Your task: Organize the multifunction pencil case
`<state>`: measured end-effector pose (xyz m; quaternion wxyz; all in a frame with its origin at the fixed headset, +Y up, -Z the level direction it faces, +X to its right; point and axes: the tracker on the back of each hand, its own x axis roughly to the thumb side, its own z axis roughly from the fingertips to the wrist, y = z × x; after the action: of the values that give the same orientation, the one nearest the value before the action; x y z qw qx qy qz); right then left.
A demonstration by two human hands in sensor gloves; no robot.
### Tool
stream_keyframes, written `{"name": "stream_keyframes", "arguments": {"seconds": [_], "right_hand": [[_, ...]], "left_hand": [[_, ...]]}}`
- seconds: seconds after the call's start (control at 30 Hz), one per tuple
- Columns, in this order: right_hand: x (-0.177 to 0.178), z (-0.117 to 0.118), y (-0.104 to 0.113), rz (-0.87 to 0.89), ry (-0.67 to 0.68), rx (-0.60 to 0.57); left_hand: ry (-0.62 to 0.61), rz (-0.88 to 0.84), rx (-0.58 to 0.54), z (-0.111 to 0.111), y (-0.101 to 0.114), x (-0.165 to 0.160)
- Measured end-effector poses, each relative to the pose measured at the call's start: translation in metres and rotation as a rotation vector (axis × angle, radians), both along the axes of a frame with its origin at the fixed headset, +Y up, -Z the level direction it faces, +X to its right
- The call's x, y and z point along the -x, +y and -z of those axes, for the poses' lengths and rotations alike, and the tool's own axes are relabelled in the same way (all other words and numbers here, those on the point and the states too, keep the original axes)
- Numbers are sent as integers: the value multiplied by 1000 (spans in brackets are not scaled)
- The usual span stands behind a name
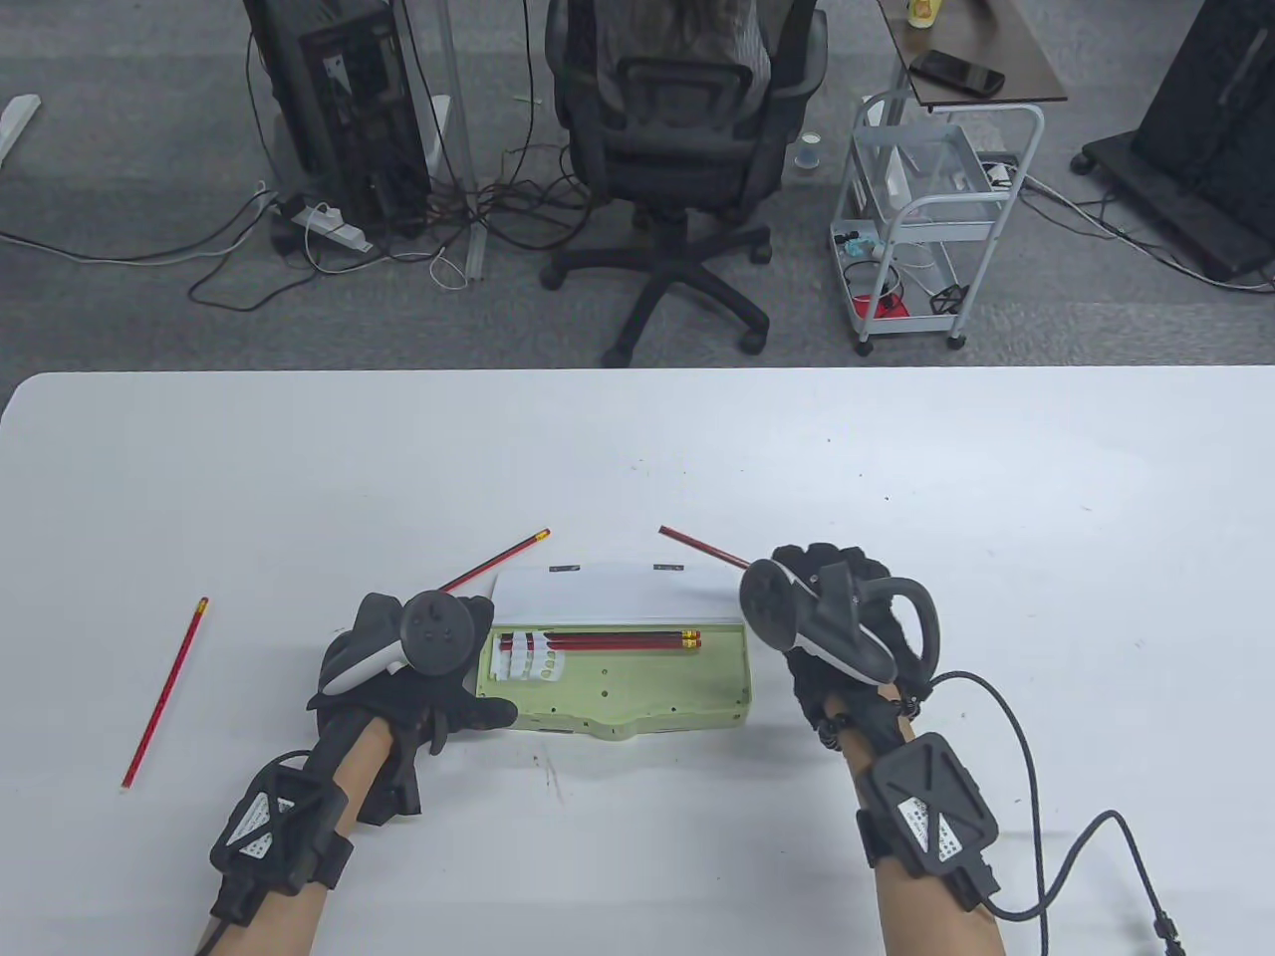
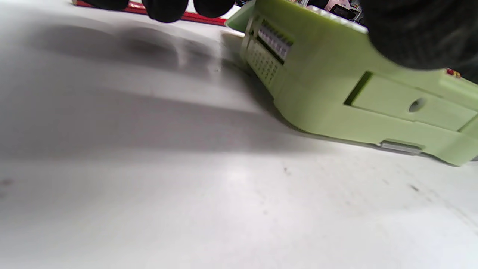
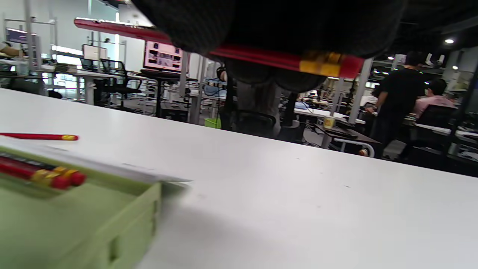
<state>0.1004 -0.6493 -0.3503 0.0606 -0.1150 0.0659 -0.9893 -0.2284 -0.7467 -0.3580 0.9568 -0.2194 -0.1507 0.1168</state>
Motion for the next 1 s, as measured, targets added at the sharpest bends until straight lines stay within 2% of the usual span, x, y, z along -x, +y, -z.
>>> {"name": "stream_keyframes", "arguments": {"seconds": [0.13,0.23,0.43,1.0], "right_hand": [[28,-10,-16,-41,90,-22],[46,-16,-28,-159,139,-36],[67,-23,-45,-222,215,-10],[75,-24,-58,-300,235,0]], "left_hand": [[0,-1,0,0,0,0],[1,-1,2,0,0,0],[0,7,1,0,0,-1],[0,14,1,0,1,-2]]}}
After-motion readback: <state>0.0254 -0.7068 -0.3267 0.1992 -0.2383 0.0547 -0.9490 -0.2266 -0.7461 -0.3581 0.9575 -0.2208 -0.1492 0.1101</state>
